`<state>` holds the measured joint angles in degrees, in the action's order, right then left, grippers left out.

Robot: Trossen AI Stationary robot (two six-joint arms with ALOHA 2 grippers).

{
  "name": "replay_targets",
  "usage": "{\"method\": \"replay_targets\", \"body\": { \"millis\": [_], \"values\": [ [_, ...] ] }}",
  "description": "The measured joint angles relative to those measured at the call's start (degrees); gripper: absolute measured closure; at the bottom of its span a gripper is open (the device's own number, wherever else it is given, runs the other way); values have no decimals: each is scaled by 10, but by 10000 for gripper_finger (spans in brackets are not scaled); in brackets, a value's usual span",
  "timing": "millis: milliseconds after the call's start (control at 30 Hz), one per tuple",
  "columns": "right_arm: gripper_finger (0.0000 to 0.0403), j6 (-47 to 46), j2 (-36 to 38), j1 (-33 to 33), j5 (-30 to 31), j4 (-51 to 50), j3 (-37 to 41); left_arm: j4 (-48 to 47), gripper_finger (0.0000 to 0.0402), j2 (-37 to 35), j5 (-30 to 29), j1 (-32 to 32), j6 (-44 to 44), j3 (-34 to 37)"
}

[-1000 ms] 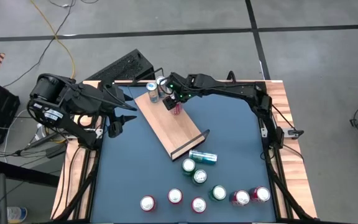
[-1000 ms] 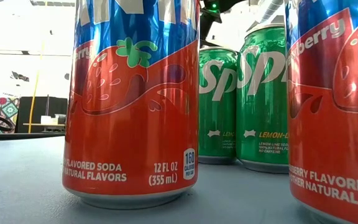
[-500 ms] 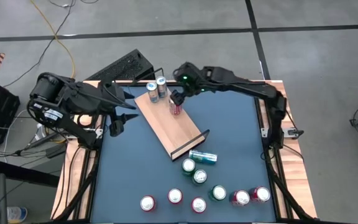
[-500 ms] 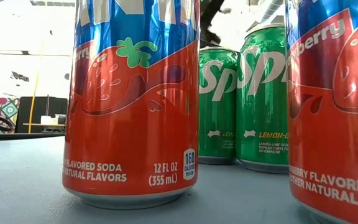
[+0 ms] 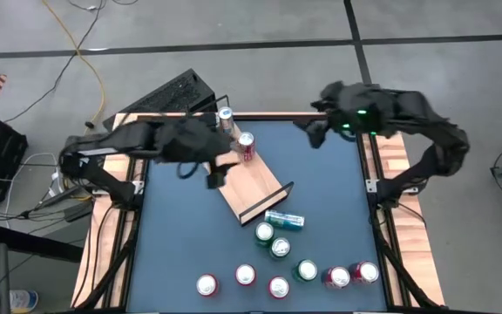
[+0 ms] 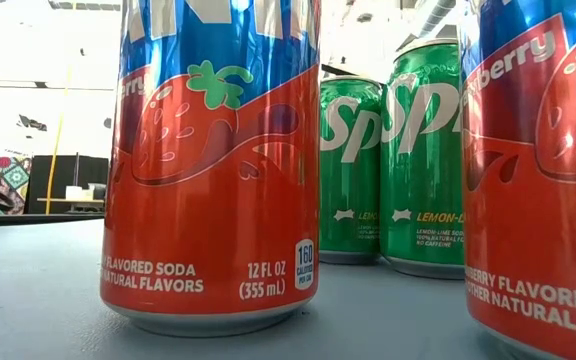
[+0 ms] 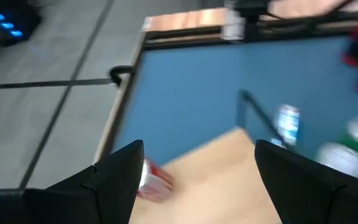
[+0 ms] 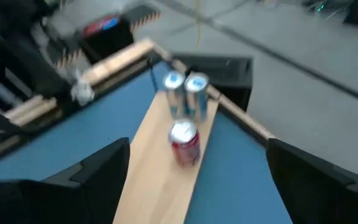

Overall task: Place canned beverage on shelf
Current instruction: Put the top left red white soda can on the shelf

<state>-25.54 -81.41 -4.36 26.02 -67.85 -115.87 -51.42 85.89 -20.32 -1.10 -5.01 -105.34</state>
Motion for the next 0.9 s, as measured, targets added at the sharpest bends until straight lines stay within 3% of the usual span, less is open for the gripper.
{"method": "replay_targets", "body": {
  "millis": [133,367,633,900],
  "values": [
    [42,-15,26,36,51,-3,0,130,109,4,10,61,-9,87],
    [42,-36,34,75,85,-27,0,349,109,1,75,133,27,254],
    [43,-40,19,88,87,-44,1,552,109,5,78,153,18,387],
    [42,-40,7,88,88,-55,1,598,109,5,51,176,23,446]
  ]
}}
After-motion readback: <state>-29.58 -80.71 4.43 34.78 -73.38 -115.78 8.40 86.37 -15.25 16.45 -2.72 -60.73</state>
